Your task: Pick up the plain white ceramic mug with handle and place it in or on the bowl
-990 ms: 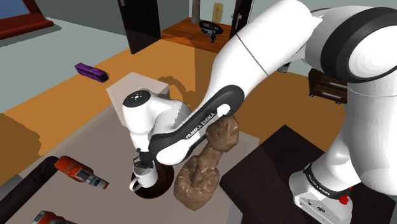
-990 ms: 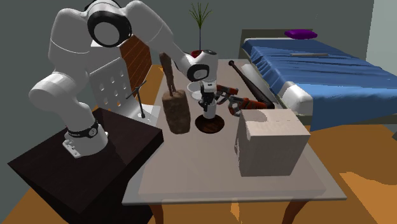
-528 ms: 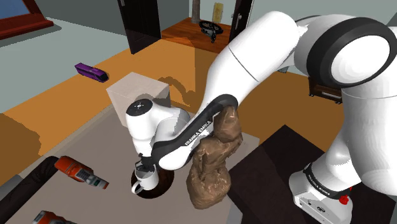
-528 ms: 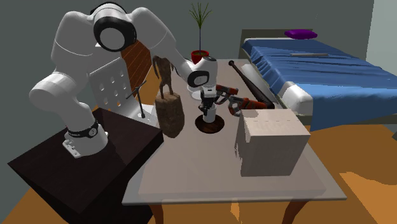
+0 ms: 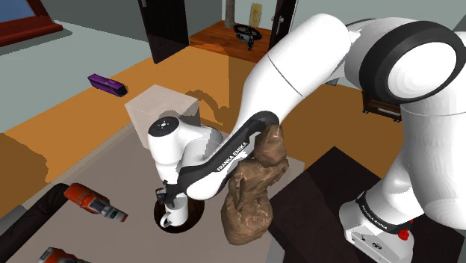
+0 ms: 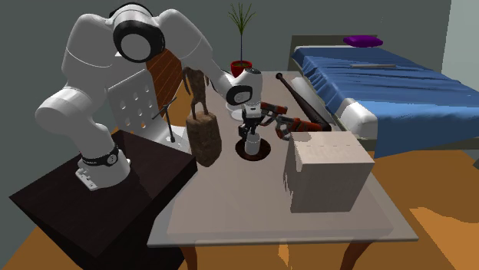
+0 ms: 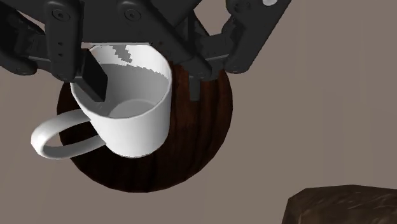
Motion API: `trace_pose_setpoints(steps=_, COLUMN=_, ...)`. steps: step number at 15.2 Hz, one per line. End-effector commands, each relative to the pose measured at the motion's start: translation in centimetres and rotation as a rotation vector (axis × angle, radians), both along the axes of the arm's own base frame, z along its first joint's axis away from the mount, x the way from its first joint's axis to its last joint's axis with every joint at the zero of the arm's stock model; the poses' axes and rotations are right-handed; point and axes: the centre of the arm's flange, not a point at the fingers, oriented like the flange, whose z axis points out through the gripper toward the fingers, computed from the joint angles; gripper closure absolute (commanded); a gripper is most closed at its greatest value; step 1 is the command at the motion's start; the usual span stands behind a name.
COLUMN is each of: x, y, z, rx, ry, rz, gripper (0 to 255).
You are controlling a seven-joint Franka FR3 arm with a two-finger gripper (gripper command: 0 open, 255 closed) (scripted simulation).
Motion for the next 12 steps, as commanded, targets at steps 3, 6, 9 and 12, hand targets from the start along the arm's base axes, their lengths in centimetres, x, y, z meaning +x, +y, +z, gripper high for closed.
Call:
trace_pose_setpoints(steps=3, x=0.0, y=0.0, z=0.0, rx=0.000, ry=0.000, rz=0.000, gripper=0)
trace_pose_setpoints(steps=6, x=0.1, y=-0.1, z=2.6, rx=0.000, ry=0.000, rz=0.000, gripper=0)
trace_pose_setpoints(steps=9, x=0.2, y=-0.2, z=5.0, rx=0.000, ry=0.000, rz=0.000, gripper=0)
trace_pose_setpoints(steps=12, x=0.2, y=-0.2, z=5.0, rx=0.000, ry=0.000, rz=0.000, gripper=0)
